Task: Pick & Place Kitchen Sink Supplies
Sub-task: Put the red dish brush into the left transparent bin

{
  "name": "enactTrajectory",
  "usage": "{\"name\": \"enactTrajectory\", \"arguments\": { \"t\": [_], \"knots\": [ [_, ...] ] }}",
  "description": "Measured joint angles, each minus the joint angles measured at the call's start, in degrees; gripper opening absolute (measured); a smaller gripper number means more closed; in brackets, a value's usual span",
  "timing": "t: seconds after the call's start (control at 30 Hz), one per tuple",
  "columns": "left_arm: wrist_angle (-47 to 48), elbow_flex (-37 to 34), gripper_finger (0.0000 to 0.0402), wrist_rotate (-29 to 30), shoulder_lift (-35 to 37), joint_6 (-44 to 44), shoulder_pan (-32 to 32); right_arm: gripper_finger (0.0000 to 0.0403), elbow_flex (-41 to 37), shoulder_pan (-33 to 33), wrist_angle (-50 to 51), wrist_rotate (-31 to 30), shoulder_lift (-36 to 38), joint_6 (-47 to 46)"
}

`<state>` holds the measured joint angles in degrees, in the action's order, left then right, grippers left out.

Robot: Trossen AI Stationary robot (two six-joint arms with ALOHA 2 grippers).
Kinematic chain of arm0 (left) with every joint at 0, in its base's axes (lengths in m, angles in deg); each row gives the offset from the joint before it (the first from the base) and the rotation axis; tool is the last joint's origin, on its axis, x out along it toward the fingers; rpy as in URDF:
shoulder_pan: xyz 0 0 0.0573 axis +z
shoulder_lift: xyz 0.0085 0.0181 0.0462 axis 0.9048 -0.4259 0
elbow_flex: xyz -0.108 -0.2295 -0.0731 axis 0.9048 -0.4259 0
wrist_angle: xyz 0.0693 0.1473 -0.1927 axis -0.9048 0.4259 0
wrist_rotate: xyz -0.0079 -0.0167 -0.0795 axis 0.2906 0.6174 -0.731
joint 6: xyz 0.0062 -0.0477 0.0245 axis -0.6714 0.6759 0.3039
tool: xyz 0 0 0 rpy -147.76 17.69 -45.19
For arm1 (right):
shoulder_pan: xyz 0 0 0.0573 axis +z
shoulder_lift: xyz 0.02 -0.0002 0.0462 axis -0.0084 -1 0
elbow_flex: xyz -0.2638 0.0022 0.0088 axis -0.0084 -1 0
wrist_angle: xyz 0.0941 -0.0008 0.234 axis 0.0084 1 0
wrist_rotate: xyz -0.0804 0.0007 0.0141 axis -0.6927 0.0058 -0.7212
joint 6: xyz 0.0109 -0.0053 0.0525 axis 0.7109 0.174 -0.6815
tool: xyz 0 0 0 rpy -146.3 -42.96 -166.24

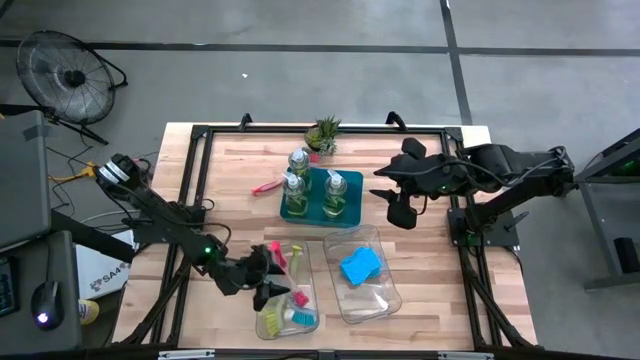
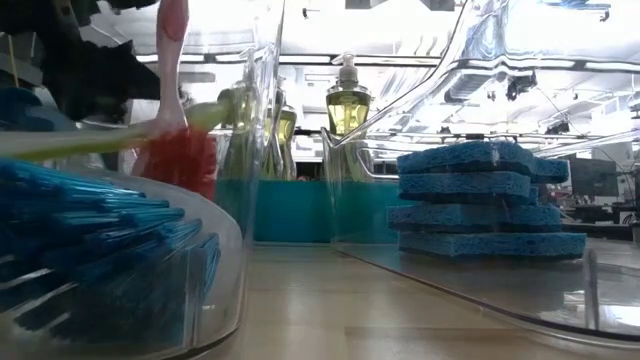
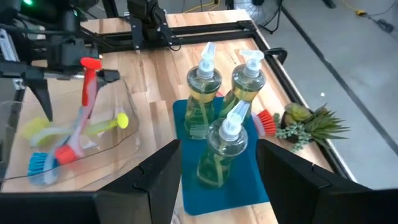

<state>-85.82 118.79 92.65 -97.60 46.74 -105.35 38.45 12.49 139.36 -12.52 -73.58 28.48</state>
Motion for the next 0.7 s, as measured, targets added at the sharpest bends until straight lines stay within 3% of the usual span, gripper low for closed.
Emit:
{"name": "enactTrajectory", "arguments": {
  "t": [0.57,0.7],
  "knots": [
    [29.7,0.0,0.0278,0.6,17.5,3.0,0.0,0.02,0.0,0.0,0.6,-1.8,0.0,3.1],
    [33.7,0.0,0.0278,4.9,21.7,2.9,0.0,0.02,0.0,0.0,1.2,-2.7,0.0,3.1]
  ]
}}
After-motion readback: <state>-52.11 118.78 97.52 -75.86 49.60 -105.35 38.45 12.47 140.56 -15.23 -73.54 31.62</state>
